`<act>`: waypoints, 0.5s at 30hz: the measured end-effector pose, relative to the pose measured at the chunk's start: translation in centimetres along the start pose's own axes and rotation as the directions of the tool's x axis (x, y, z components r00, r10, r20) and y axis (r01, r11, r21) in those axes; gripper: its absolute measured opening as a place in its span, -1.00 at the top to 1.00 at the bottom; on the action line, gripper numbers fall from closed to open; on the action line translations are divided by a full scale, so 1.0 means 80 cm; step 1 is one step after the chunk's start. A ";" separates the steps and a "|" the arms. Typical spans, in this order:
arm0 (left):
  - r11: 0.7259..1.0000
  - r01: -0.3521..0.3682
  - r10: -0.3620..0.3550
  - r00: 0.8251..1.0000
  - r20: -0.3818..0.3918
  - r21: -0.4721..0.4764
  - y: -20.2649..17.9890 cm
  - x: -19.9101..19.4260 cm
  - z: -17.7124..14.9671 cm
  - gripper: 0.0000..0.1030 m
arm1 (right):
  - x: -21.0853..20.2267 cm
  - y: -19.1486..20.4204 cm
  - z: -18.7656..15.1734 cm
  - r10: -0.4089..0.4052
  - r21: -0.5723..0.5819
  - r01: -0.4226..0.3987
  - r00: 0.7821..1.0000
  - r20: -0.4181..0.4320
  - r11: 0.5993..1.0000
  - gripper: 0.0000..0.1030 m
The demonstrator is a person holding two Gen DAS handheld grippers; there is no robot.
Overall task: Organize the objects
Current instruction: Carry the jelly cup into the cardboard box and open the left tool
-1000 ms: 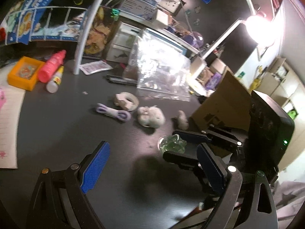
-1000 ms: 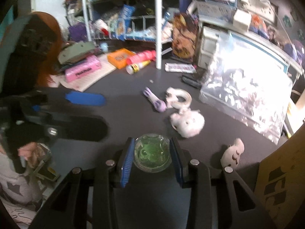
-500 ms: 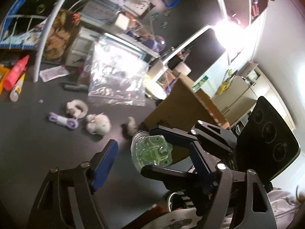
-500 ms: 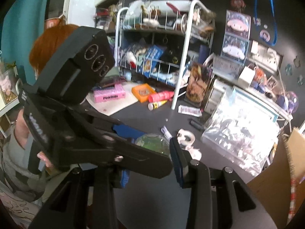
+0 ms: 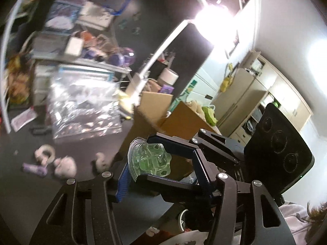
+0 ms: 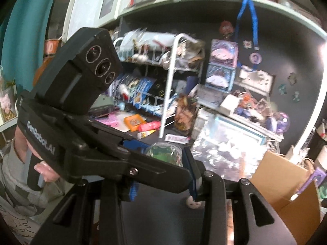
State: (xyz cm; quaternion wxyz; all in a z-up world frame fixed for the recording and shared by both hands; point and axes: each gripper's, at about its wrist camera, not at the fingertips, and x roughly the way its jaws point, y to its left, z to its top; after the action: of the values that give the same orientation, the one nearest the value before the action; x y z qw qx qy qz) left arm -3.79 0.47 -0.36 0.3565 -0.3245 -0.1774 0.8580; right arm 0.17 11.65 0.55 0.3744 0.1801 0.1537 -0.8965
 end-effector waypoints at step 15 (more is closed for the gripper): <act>0.991 0.063 -0.043 0.985 -0.166 0.115 -0.075 0.134 0.068 0.01 | -0.073 -0.129 -0.027 -0.135 0.167 0.131 0.991 0.012 0.977 0.33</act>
State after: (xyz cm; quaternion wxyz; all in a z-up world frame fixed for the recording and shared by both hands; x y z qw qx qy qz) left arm -10.25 11.98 2.16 0.4115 -0.3668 -0.1042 0.8278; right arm -3.03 23.11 2.64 0.2992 0.1895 0.0858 -0.9312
